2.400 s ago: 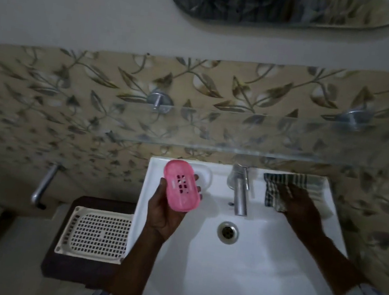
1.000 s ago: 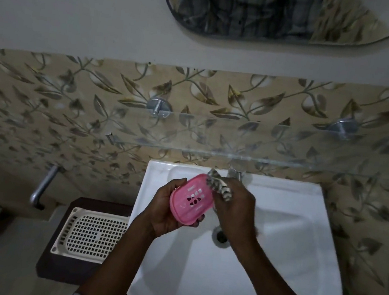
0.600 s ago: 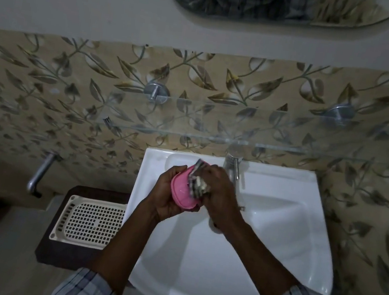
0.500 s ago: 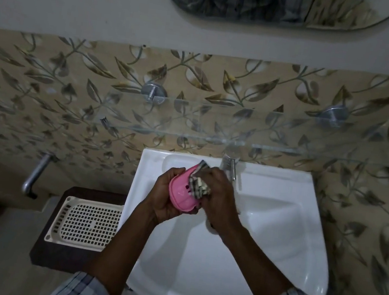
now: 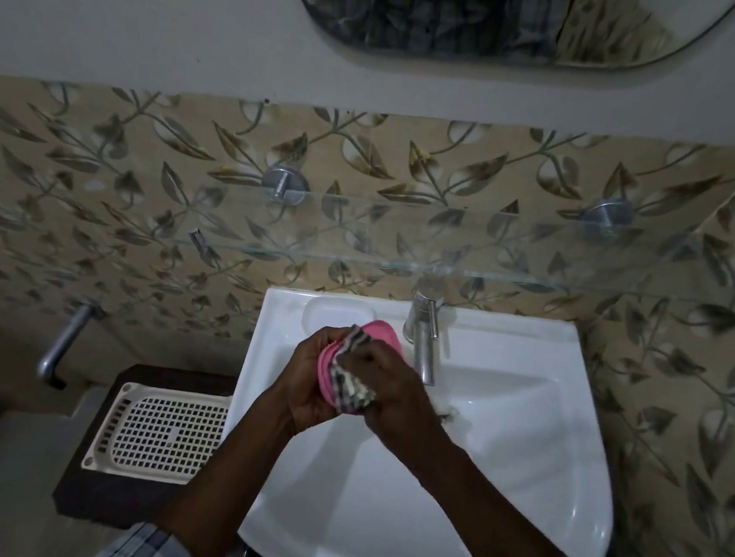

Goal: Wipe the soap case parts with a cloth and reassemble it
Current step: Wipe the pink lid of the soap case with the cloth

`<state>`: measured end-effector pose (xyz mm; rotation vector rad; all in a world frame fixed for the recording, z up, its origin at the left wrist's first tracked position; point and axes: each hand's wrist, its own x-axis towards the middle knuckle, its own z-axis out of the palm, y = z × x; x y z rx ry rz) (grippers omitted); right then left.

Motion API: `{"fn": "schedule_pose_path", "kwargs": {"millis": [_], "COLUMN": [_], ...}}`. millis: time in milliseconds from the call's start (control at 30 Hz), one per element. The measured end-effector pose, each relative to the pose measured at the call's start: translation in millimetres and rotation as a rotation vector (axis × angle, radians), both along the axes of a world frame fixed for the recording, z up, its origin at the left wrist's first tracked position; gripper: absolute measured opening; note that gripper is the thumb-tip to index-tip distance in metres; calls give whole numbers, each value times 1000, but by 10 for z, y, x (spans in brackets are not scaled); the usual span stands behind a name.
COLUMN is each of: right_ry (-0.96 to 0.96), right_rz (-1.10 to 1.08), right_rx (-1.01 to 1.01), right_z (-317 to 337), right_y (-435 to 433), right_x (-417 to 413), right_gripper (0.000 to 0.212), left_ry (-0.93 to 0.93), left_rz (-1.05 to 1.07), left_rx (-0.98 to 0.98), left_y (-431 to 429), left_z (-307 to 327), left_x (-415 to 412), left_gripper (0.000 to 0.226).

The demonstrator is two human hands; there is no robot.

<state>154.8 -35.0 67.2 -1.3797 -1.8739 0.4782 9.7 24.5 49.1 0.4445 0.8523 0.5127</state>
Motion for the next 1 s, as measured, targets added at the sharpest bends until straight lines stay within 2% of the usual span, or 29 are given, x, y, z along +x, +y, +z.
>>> {"fn": "schedule_pose_path", "kwargs": {"millis": [133, 233, 367, 467, 500, 600, 667, 767, 833, 933, 1000], "right_ry": [49, -53, 64, -11, 6, 153, 158, 106, 31, -158, -121], "right_rz": [-120, 108, -197, -7, -20, -290, -331, -275, -179, -124, -184], "right_rx": [-42, 43, -6, 95, 84, -73, -96, -88, -124, -84, -149], "right_z": [38, 51, -44, -80, -57, -110, -82, -11, 11, -3, -5], "right_y": [13, -49, 47, -21, -23, 140, 215, 266, 259, 199, 200], "right_x": [47, 18, 117, -25, -10, 106, 68, 28, 6, -101, -93], "right_gripper": [29, 38, 37, 36, 37, 40, 39, 42, 36, 10, 9], "left_ry": [39, 28, 21, -35, -53, -87, -143, -202, -160, -19, 125], "left_rz": [-38, -26, -47, 11, 19, 38, 96, 195, 247, 292, 354], "left_rx": [40, 25, 32, -3, 2, 71, 66, 53, 14, -23, 29], "left_y": [-16, 14, -8, -4, -10, -66, -111, -124, -51, 5, -41], "left_z": [19, 7, -3, -17, -20, -23, -45, -53, -32, 71, 33], "left_x": [12, 5, -3, -32, -34, 13, 69, 64, 65, 191, 280], "left_gripper": [47, 43, 48, 48, 49, 60, 66, 43, 49, 77, 83]}}
